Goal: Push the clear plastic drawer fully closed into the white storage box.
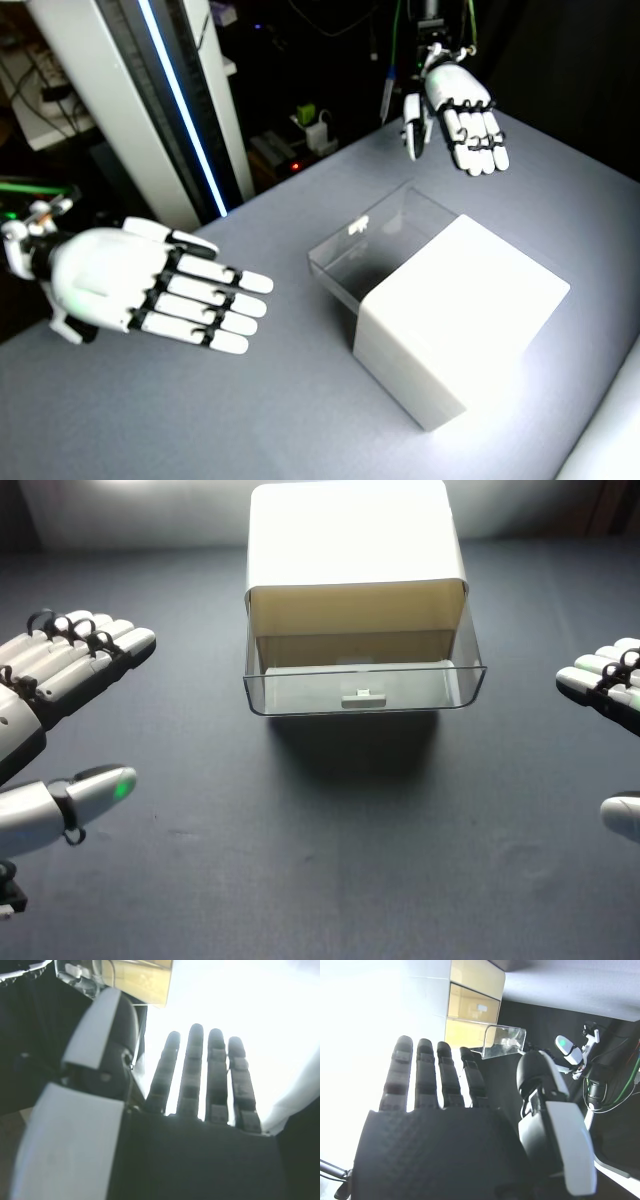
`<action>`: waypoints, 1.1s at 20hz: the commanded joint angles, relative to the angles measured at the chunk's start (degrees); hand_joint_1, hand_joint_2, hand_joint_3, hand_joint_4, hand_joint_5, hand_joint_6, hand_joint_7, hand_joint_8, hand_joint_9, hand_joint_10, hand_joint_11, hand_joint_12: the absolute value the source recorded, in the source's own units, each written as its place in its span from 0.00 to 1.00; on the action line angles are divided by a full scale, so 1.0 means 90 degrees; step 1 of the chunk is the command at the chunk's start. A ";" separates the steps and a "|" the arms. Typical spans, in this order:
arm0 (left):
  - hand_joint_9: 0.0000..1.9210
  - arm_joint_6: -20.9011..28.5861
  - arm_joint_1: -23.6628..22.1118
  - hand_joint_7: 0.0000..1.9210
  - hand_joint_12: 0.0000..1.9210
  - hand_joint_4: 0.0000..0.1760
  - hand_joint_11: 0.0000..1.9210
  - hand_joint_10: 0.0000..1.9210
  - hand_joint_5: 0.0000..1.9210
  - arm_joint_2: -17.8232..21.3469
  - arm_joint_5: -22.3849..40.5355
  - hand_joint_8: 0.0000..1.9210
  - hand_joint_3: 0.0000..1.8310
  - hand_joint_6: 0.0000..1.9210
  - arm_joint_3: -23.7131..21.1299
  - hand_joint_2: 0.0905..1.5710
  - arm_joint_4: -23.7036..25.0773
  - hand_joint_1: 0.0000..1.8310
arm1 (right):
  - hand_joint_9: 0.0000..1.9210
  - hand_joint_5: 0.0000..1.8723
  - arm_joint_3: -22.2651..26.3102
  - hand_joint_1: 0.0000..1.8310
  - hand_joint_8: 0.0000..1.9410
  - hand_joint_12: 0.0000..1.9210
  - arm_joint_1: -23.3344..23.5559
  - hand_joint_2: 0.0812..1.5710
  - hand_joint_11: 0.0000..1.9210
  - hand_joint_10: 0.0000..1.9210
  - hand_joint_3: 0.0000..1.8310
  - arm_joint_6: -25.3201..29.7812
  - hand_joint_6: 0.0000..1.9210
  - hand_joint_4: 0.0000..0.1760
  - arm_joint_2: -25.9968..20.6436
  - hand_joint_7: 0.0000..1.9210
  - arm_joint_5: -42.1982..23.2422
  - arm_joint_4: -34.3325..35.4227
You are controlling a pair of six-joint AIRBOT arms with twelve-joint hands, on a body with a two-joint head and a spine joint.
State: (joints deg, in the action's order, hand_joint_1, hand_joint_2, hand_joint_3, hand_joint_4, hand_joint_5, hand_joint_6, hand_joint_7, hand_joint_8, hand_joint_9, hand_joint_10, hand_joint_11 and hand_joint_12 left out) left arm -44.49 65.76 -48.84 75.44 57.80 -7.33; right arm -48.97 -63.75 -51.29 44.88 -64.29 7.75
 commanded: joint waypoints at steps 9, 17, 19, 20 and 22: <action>0.00 0.0040 -0.0065 0.00 0.00 0.01 0.00 0.00 0.00 0.0000 0.0809 0.00 0.00 0.00 0.0022 0.88 -0.0108 0.14 | 0.00 0.00 -0.0020 0.00 0.00 0.00 0.0027 0.89 0.00 0.00 0.01 0.0157 0.00 0.00 0.0007 0.00 -0.0701 -0.0141; 0.00 0.0032 -0.0061 0.00 0.00 0.01 0.00 0.00 0.00 0.0006 0.0900 0.00 0.00 0.00 0.0028 0.93 -0.0239 0.29 | 0.00 0.00 -0.0025 0.00 0.00 0.00 0.0055 0.89 0.00 0.00 0.00 0.1147 0.00 0.00 0.0114 0.00 -0.0560 -0.1151; 0.00 0.0027 -0.0059 0.00 0.00 0.02 0.00 0.00 0.00 0.0013 0.0935 0.00 0.00 0.00 0.0025 0.94 -0.0273 0.30 | 0.00 0.01 -0.0066 0.04 0.00 0.00 0.0163 0.89 0.00 0.00 0.00 0.1421 0.00 0.00 0.0222 0.00 -0.0425 -0.1472; 0.00 0.0019 -0.0051 0.00 0.00 0.00 0.00 0.00 0.00 0.0019 0.0957 0.00 0.00 0.00 0.0021 0.94 -0.0292 0.32 | 0.00 0.02 -0.0102 0.05 0.00 0.01 0.0248 0.89 0.01 0.00 0.00 0.1543 0.01 0.00 0.0298 0.00 -0.0327 -0.1622; 0.00 0.0011 -0.0021 0.00 0.00 0.00 0.00 0.00 0.00 0.0029 0.1007 0.00 0.00 0.00 0.0015 0.94 -0.0340 0.33 | 0.01 0.03 -0.0218 0.04 0.00 0.11 0.0458 0.91 0.00 0.00 0.00 0.1821 0.00 0.00 0.0495 0.01 -0.0102 -0.1962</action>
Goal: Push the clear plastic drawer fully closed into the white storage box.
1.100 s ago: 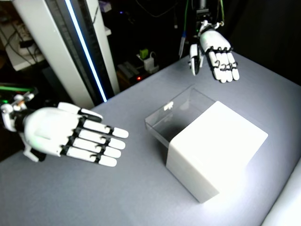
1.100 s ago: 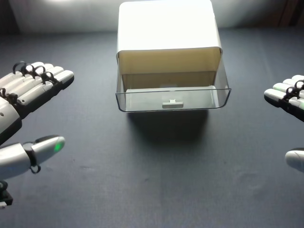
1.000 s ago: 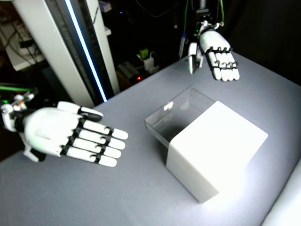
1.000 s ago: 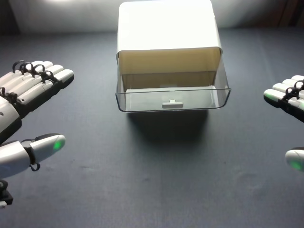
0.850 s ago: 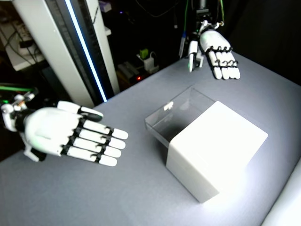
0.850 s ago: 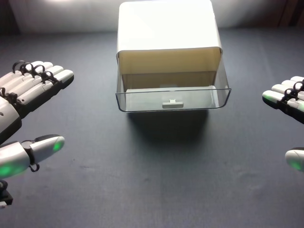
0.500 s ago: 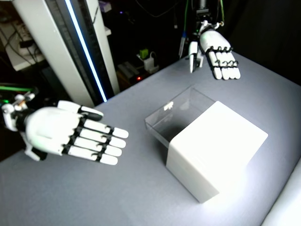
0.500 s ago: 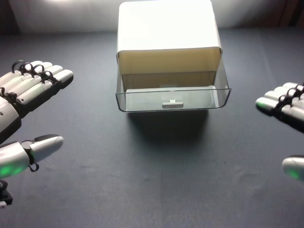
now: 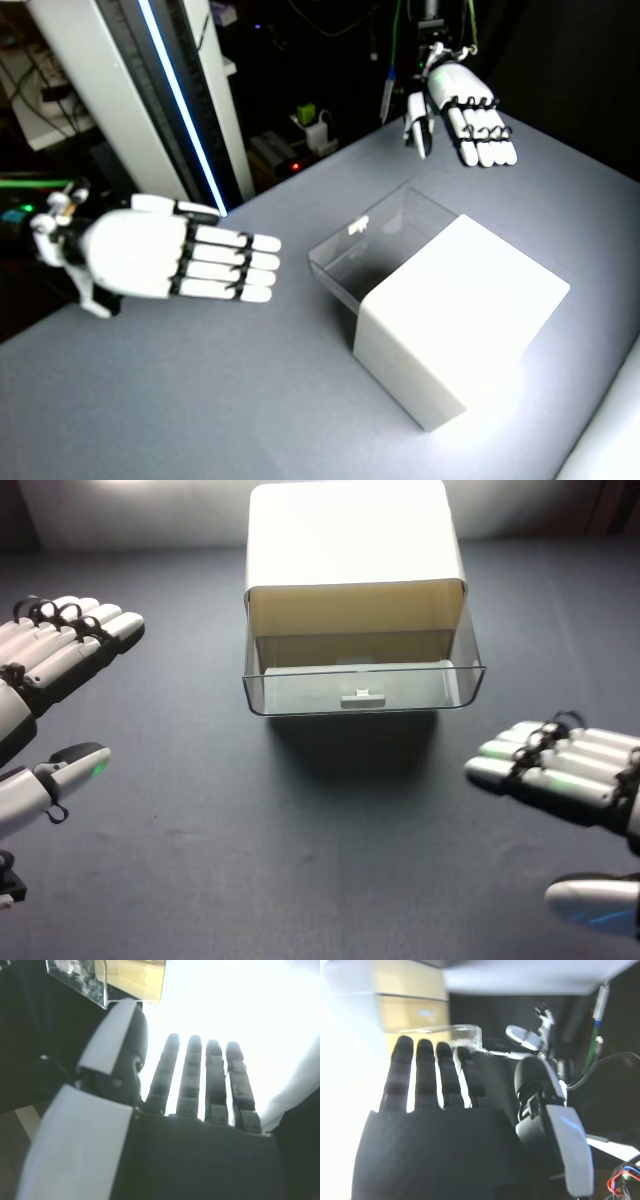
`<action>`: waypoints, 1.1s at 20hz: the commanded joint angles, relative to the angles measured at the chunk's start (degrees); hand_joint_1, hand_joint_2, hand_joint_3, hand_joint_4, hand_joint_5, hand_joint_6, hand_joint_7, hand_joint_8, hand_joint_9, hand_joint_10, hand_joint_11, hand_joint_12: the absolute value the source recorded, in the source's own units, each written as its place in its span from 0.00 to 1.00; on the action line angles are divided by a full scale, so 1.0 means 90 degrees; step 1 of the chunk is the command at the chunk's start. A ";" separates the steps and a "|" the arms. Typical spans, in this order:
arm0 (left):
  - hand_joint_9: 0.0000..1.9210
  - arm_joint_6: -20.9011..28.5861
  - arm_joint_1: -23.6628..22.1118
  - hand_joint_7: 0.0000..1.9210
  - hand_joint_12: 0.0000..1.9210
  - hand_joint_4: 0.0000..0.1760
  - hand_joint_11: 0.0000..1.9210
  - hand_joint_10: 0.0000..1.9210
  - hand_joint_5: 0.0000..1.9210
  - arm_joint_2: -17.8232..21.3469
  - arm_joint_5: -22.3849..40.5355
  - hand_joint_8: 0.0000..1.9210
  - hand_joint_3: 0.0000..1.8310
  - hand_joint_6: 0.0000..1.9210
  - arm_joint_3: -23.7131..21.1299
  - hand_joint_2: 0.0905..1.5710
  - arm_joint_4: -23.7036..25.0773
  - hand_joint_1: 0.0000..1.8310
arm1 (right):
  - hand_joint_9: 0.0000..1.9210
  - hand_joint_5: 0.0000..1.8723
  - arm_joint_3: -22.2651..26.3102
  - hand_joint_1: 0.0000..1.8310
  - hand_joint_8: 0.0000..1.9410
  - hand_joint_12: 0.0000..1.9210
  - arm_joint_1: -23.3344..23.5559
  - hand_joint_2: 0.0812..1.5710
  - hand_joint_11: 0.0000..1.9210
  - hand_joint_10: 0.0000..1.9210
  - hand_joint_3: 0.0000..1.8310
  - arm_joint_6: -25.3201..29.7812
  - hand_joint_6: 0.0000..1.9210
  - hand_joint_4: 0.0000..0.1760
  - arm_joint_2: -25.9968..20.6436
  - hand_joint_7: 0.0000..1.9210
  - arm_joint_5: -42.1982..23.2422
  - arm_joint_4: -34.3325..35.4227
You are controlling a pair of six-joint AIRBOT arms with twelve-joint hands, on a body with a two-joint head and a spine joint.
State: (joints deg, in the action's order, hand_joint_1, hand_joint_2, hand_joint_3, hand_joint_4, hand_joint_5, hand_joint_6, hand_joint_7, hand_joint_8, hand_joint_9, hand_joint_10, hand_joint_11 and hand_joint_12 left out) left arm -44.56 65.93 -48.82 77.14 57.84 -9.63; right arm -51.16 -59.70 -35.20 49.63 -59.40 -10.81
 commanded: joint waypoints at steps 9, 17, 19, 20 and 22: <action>0.00 -0.0021 0.0060 0.00 0.00 0.00 0.00 0.00 0.00 0.0049 0.0973 0.00 0.00 0.00 -0.0009 0.95 -0.0276 0.31 | 0.03 0.04 -0.0634 0.09 0.00 0.24 0.0995 0.92 0.00 0.00 0.00 0.0680 0.00 0.00 0.1078 0.01 0.0078 -0.0823; 0.00 -0.0033 0.0103 0.00 0.00 0.01 0.00 0.00 0.00 0.0053 0.1041 0.00 0.00 0.00 -0.0011 0.95 -0.0383 0.33 | 0.00 0.00 -0.0974 0.02 0.00 0.08 0.1642 0.94 0.00 0.00 0.00 0.0691 0.00 0.00 0.1682 0.00 0.0156 -0.1034; 0.00 -0.0041 0.0111 0.00 0.00 0.10 0.00 0.00 0.00 0.0057 0.1053 0.00 0.00 0.00 -0.0013 0.94 -0.0404 0.35 | 0.00 0.01 -0.0991 0.05 0.00 0.14 0.1769 0.93 0.00 0.00 0.00 0.0691 0.00 0.00 0.1719 0.00 0.0156 -0.1112; 0.00 -0.0049 0.0116 0.00 0.00 0.11 0.00 0.00 0.00 0.0059 0.1060 0.00 0.00 0.00 -0.0015 0.94 -0.0421 0.36 | 0.00 0.00 -0.0994 0.02 0.00 0.09 0.1823 0.93 0.00 0.00 0.00 0.0691 0.00 0.00 0.1729 0.00 0.0155 -0.1153; 0.00 -0.0053 0.0133 0.00 0.00 0.11 0.00 0.00 0.00 0.0059 0.1083 0.00 0.00 0.00 -0.0016 0.95 -0.0445 0.34 | 0.00 0.00 -0.1008 0.02 0.00 0.05 0.1884 0.93 0.00 0.00 0.00 0.0691 0.00 0.00 0.1745 0.00 0.0154 -0.1188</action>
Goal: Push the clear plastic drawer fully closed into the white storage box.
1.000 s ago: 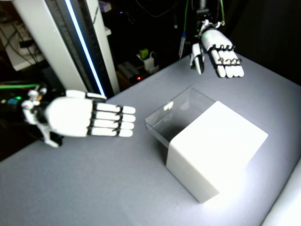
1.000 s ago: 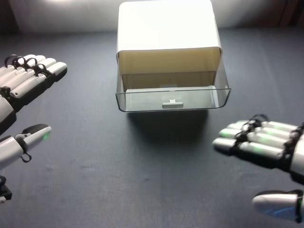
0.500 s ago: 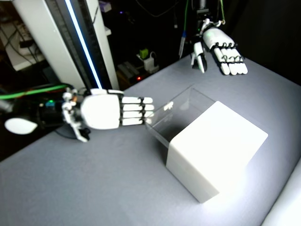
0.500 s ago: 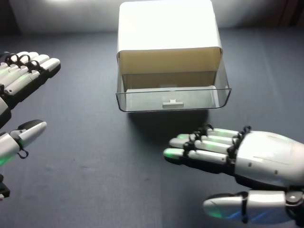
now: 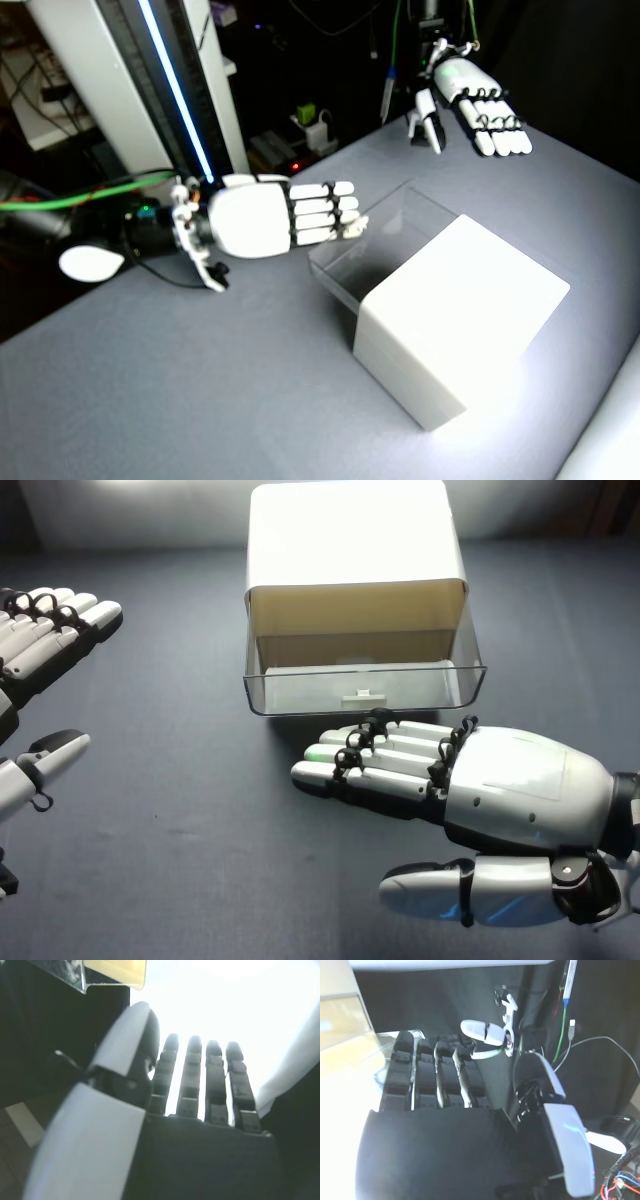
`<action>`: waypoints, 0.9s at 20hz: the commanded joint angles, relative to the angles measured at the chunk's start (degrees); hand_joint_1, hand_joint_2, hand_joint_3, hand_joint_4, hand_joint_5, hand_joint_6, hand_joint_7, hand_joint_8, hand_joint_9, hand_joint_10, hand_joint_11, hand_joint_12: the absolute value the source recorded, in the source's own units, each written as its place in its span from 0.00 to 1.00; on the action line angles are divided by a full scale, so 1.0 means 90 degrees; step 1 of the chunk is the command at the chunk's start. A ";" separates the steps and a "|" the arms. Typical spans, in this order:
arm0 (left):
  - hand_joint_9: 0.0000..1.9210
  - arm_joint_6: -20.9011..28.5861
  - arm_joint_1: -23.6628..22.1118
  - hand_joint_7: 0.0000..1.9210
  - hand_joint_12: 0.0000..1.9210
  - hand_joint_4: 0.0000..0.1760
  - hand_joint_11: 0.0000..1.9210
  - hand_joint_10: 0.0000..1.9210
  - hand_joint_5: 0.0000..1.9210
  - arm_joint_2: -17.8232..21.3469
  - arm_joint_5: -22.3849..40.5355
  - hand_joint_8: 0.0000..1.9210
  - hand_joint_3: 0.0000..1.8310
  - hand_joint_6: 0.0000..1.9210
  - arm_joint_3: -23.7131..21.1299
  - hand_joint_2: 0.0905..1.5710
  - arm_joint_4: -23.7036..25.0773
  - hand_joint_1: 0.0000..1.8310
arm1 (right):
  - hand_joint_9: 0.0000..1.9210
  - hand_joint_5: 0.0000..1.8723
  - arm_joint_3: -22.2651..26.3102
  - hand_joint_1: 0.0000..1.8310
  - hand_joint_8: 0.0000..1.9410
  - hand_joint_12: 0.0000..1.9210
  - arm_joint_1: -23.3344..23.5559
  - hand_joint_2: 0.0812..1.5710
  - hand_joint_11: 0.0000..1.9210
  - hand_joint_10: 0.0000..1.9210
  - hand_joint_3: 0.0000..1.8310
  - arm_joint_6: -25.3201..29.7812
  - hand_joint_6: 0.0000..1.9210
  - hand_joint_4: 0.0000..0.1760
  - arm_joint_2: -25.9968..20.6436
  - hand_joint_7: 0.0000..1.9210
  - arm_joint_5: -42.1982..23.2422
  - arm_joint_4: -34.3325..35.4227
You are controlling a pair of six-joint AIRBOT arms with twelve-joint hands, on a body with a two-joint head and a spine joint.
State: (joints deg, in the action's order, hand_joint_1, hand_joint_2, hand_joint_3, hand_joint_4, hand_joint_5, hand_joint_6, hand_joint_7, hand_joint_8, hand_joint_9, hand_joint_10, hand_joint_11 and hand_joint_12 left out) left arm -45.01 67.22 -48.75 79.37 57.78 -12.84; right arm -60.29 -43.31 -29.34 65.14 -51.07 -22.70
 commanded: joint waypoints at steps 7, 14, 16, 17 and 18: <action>0.00 -0.0004 0.0051 0.00 0.00 0.12 0.00 0.00 0.00 0.0064 0.0896 0.00 0.00 0.00 -0.0022 0.96 -0.0141 0.18 | 0.00 0.00 -0.0059 0.00 0.00 0.00 0.0218 0.92 0.00 0.00 0.00 0.0036 0.00 0.00 0.0018 0.00 -0.0775 0.0100; 0.00 -0.0004 0.0055 0.00 0.00 0.18 0.00 0.00 0.00 0.0062 0.0901 0.00 0.02 0.00 -0.0022 0.92 -0.0147 0.04 | 0.00 0.00 -0.0162 0.02 0.00 0.00 0.0350 0.93 0.00 0.00 0.00 -0.0042 0.00 0.00 0.0016 0.00 -0.0763 0.0126; 0.00 -0.0004 0.0055 0.00 0.00 0.10 0.00 0.00 0.00 0.0062 0.0901 0.00 0.01 0.00 -0.0022 0.96 -0.0147 0.04 | 0.00 0.00 -0.0176 0.02 0.00 0.00 0.0400 0.93 0.00 0.00 0.00 -0.0095 0.00 0.00 0.0014 0.00 -0.0756 0.0128; 0.00 -0.0004 0.0055 0.00 0.00 0.04 0.00 0.00 0.00 0.0062 0.0901 0.00 0.00 0.00 -0.0022 0.90 -0.0147 0.01 | 0.00 0.00 -0.0185 0.03 0.00 0.00 0.0425 0.93 0.00 0.00 0.00 -0.0124 0.00 0.00 0.0014 0.00 -0.0751 0.0140; 0.00 -0.0004 0.0055 0.00 0.00 0.01 0.00 0.00 0.00 0.0062 0.0902 0.00 0.00 0.00 -0.0022 0.84 -0.0147 0.00 | 0.00 0.01 -0.0199 0.02 0.00 0.00 0.0449 0.93 0.00 0.00 0.00 -0.0149 0.00 0.00 0.0013 0.00 -0.0743 0.0158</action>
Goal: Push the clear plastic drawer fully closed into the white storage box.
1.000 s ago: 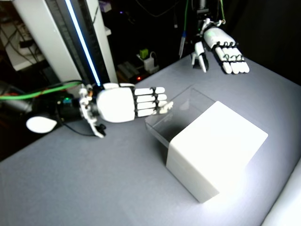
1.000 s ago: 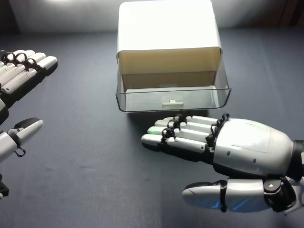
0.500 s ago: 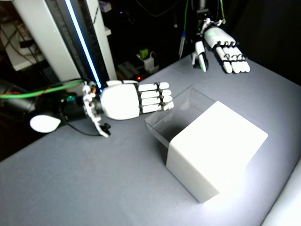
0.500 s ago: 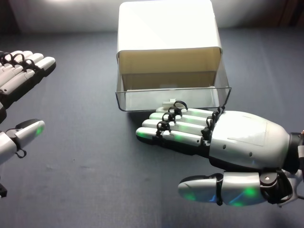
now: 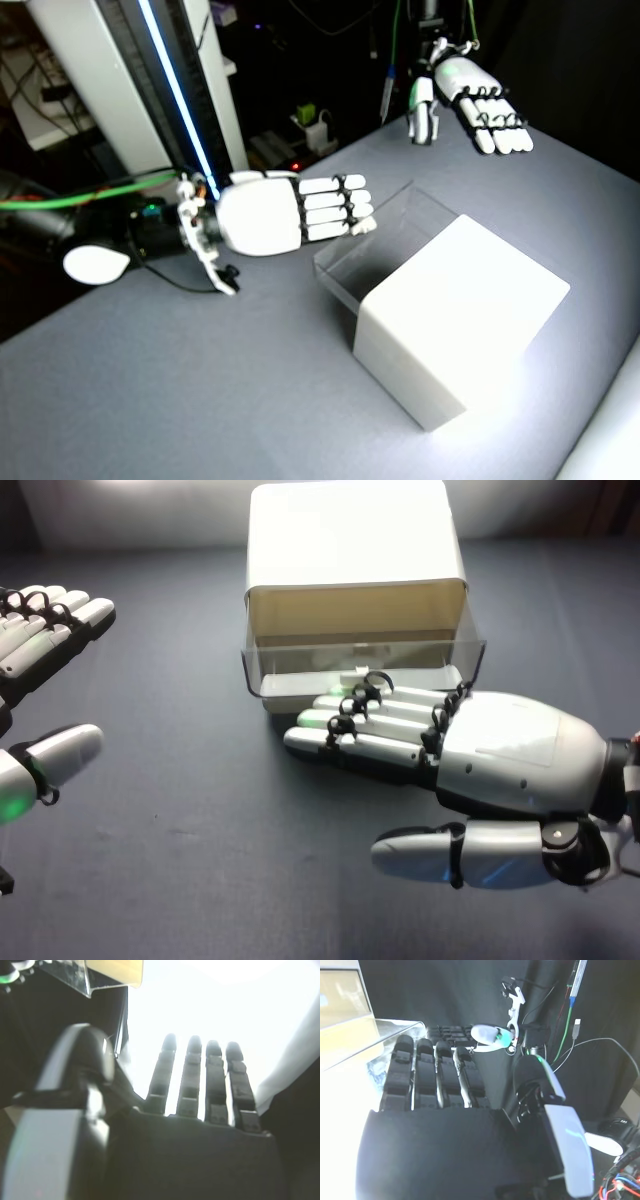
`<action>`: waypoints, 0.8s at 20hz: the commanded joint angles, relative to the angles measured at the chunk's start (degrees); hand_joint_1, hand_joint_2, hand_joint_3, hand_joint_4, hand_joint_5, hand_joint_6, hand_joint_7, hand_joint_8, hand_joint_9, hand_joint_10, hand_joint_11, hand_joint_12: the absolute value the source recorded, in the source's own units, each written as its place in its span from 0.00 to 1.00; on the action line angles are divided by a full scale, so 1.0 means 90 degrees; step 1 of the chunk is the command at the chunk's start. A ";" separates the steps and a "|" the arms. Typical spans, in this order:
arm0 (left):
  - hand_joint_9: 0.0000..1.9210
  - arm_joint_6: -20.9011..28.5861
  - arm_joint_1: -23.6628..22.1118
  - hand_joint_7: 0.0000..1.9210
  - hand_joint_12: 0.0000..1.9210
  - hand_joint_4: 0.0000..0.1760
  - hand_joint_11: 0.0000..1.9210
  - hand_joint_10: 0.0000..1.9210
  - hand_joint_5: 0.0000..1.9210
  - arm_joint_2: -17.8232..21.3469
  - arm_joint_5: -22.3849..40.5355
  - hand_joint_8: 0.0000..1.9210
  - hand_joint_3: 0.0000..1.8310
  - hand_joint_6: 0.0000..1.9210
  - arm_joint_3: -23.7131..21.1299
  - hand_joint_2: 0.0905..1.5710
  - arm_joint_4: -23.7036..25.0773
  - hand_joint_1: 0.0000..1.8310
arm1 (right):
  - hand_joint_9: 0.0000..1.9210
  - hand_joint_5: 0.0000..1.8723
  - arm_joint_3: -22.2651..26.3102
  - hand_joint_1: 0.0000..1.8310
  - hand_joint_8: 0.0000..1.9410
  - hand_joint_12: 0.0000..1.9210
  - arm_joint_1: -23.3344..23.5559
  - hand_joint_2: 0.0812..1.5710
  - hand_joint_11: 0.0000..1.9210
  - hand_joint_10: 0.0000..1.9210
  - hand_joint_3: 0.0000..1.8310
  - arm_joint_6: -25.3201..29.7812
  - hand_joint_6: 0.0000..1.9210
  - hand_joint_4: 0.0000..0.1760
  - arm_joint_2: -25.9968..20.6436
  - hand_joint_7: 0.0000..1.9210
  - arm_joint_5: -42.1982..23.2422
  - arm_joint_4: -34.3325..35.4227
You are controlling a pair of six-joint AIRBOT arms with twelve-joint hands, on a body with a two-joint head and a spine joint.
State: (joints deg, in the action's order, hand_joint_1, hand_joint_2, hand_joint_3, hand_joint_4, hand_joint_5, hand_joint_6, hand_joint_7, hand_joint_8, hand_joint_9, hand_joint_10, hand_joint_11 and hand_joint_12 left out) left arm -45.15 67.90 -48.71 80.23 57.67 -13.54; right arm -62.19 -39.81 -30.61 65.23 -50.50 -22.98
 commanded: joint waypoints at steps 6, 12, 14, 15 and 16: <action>0.00 0.0011 -0.0020 0.00 0.00 0.21 0.00 0.00 0.00 0.0056 0.0827 0.00 0.01 0.00 -0.0008 0.94 -0.0069 0.09 | 0.00 0.02 -0.0111 0.06 0.00 0.00 0.0187 0.93 0.00 0.00 0.00 -0.0296 0.00 0.00 0.0088 0.00 -0.0532 0.0366; 0.00 0.0011 -0.0020 0.00 0.00 0.00 0.00 0.00 0.00 0.0047 0.0843 0.00 0.00 0.00 -0.0003 0.94 -0.0083 0.34 | 0.00 0.02 -0.0350 0.13 0.00 0.00 0.0324 0.93 0.00 0.00 0.00 -0.0795 0.00 0.00 0.0300 0.00 -0.0143 0.0797; 0.00 0.0011 -0.0019 0.00 0.00 0.00 0.00 0.00 0.00 0.0045 0.0854 0.00 0.00 0.00 -0.0001 0.94 -0.0086 0.33 | 0.00 0.01 -0.0460 0.09 0.00 0.00 0.0405 0.93 0.00 0.00 0.00 -0.0979 0.00 0.00 0.0383 0.00 0.0016 0.0958; 0.00 0.0011 -0.0019 0.00 0.00 0.00 0.00 0.00 0.00 0.0040 0.0854 0.00 0.00 0.00 0.0002 0.94 -0.0086 0.33 | 0.00 0.01 -0.0526 0.09 0.00 0.00 0.0443 0.93 0.00 0.00 0.00 -0.1031 0.00 0.00 0.0428 0.00 0.0067 0.1035; 0.00 0.0011 -0.0019 0.00 0.00 0.00 0.00 0.00 0.00 0.0030 0.0856 0.00 0.00 0.00 0.0007 0.94 -0.0086 0.31 | 0.00 0.00 -0.0595 0.08 0.00 0.00 0.0485 0.93 0.00 0.00 0.00 -0.1125 0.00 0.00 0.0474 0.00 0.0123 0.1146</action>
State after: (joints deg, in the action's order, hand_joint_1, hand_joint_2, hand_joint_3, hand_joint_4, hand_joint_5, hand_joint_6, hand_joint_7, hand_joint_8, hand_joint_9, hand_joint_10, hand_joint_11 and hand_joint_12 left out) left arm -45.15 67.90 -48.71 80.58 57.67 -13.58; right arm -67.61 -36.21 -40.80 69.58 -43.31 -13.78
